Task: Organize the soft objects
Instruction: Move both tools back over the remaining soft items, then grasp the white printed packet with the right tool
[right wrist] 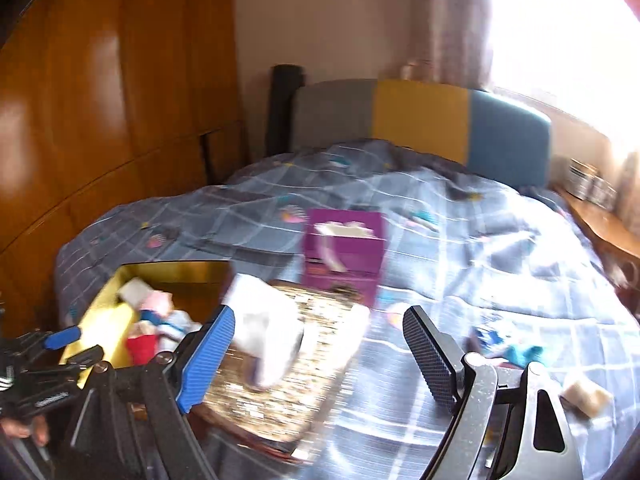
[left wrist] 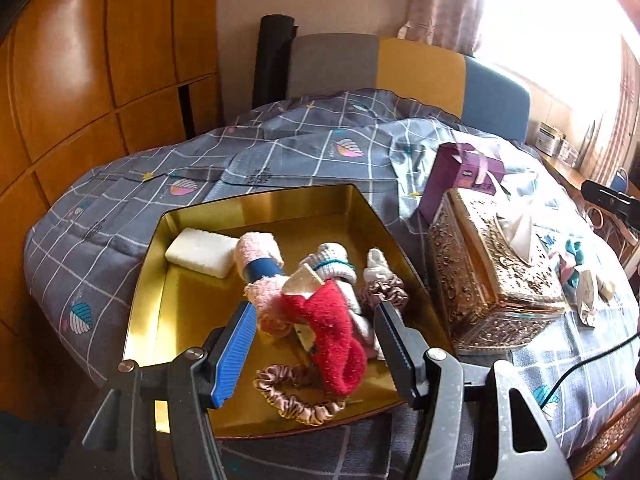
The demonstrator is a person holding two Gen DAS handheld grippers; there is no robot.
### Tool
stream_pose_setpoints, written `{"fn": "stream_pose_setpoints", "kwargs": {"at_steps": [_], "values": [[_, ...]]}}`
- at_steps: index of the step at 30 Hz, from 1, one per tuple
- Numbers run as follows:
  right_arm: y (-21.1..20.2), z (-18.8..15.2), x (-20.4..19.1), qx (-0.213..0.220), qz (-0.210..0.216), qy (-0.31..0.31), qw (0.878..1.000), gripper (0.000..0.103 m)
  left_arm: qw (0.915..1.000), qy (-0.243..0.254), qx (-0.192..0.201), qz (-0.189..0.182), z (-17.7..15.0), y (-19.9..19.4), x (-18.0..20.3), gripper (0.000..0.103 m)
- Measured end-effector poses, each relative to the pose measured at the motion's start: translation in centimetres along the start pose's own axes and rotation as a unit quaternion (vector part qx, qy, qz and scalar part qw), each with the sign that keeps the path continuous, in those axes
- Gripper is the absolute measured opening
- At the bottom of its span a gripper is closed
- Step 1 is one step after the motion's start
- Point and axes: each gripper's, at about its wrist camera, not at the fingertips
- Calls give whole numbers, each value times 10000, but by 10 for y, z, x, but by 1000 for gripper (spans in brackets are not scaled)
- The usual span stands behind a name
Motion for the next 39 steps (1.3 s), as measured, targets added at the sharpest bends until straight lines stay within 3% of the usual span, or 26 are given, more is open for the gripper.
{"fn": "stream_pose_setpoints", "kwargs": {"at_steps": [8, 13, 19, 23, 26, 34, 37, 39], "values": [[-9, -15, 85, -76, -864, 587, 9945, 90, 9995, 277, 73, -128, 6, -5, 21, 62], [-12, -30, 145, -171, -1554, 972, 9829, 91, 9989, 420, 53, -217, 8, -5, 33, 62], [-9, -56, 219, -224, -2490, 1623, 9545, 93, 9974, 576, 66, -431, 10, -7, 48, 62], [-20, -81, 269, -178, -2929, 2700, 9171, 93, 9962, 662, 145, -551, 14, -11, 60, 62], [-34, -95, 296, 13, -2655, 3607, 8941, 93, 9948, 723, 193, -685, 20, -14, 70, 62], [-31, -125, 323, -113, -1900, 4911, 8501, 94, 9826, 1266, 335, -1314, 42, -26, 130, 62], [-14, -135, 326, -442, -1432, 5168, 8429, 94, 9759, 1492, 288, -1564, 43, -27, 158, 62], [-8, -134, 322, -548, -1304, 5097, 8487, 94, 9717, 1616, 266, -1704, 41, -29, 173, 62]]}}
Point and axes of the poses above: each gripper's, at about its wrist camera, not at the fingertips, and y roughly the way its jaws point, x to its right, z to its top
